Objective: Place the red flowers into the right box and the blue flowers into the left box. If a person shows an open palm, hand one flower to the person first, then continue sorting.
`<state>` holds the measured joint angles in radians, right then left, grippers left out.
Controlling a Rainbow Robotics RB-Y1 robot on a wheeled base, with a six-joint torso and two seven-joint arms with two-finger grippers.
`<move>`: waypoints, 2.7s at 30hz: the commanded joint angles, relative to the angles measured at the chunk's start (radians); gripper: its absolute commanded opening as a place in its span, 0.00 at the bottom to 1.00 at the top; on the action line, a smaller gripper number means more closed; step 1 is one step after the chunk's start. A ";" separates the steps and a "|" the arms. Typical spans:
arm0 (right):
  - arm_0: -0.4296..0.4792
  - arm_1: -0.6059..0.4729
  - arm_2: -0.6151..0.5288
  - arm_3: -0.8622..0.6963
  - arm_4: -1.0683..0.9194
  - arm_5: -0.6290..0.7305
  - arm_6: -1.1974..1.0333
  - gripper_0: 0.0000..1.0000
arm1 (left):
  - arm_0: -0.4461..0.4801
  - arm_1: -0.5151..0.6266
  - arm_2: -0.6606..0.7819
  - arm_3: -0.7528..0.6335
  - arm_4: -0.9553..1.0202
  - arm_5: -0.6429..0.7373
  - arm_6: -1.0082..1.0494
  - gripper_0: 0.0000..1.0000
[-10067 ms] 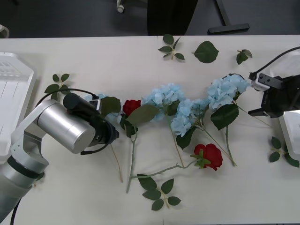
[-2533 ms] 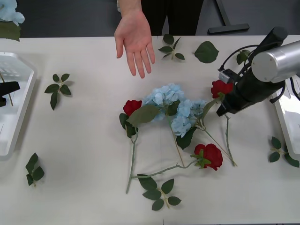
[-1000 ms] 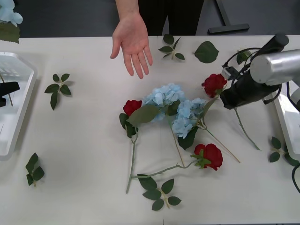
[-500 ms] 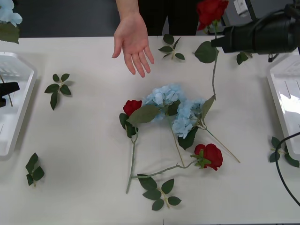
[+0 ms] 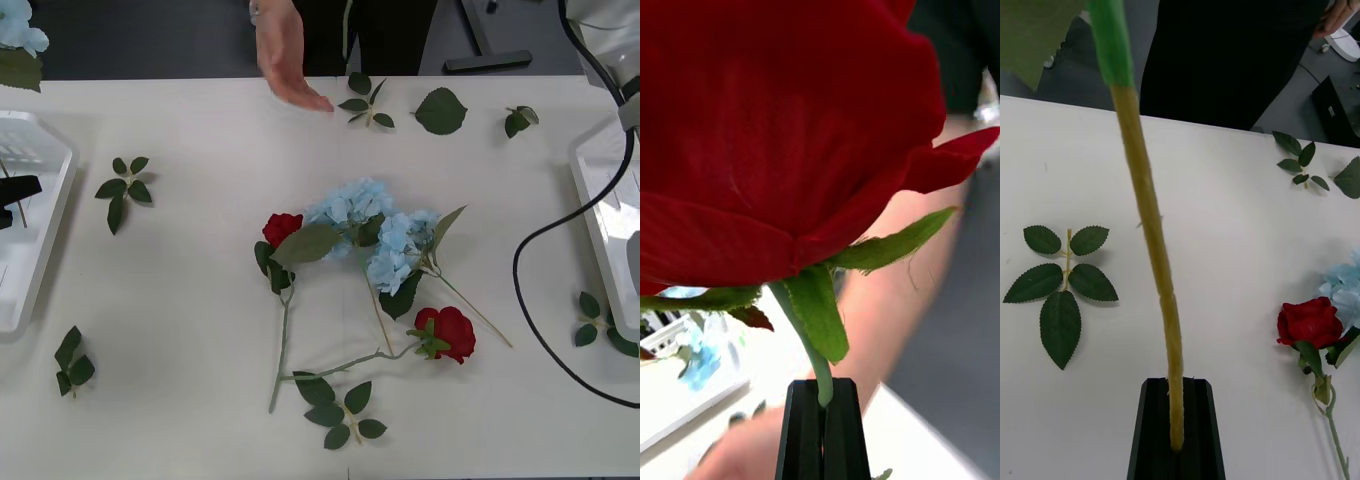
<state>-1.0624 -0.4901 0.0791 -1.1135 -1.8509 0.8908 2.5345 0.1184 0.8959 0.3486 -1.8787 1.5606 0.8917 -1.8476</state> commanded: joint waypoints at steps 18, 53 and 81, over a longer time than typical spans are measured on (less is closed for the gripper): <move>-0.105 0.081 0.008 -0.014 -0.113 -0.055 0.124 0.00 | 0.021 0.048 0.030 -0.008 -0.001 0.006 0.001 0.00; 0.065 -0.071 0.228 -0.014 0.067 0.247 0.073 0.88 | 0.021 0.048 0.030 -0.008 -0.001 0.006 0.001 0.00; 0.611 -0.413 0.315 -0.681 0.796 0.372 -0.543 0.93 | -0.045 0.161 0.135 0.243 -0.122 0.243 0.001 0.00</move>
<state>-0.5219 -0.8615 0.3954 -1.7374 -1.1077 1.2977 2.0535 0.1181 0.9559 0.4517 -1.6934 1.4896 1.0962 -1.8471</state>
